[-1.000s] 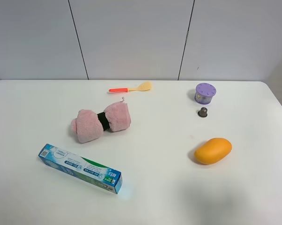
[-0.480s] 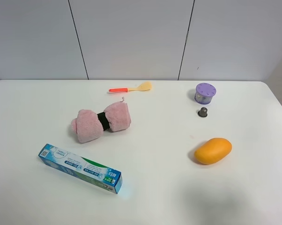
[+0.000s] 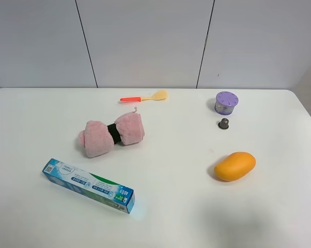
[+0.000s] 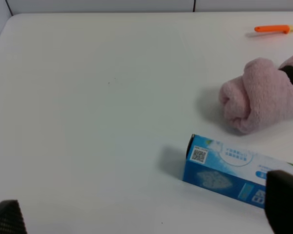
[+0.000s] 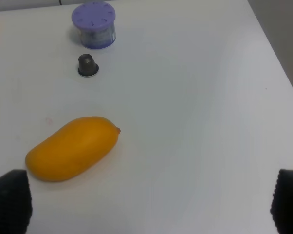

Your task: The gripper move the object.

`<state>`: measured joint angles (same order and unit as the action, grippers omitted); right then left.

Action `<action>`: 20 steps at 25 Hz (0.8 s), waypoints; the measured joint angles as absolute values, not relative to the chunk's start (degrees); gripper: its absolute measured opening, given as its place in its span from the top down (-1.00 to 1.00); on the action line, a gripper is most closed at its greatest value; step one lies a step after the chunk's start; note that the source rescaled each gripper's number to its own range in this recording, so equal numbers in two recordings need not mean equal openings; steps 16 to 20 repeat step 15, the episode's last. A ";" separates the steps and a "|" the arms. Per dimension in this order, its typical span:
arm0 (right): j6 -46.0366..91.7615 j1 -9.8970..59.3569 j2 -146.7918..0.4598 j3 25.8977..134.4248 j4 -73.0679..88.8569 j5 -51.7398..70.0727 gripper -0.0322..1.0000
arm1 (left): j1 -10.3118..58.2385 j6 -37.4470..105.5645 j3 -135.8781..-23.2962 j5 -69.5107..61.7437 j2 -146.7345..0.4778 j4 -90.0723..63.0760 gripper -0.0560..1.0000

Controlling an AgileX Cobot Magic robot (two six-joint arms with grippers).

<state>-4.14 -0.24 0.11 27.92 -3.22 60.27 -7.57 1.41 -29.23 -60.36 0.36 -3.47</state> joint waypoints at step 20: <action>-4.14 -0.24 0.11 27.92 -3.22 60.27 -1.00 | -7.57 1.41 -29.23 -60.36 0.36 -3.47 -1.00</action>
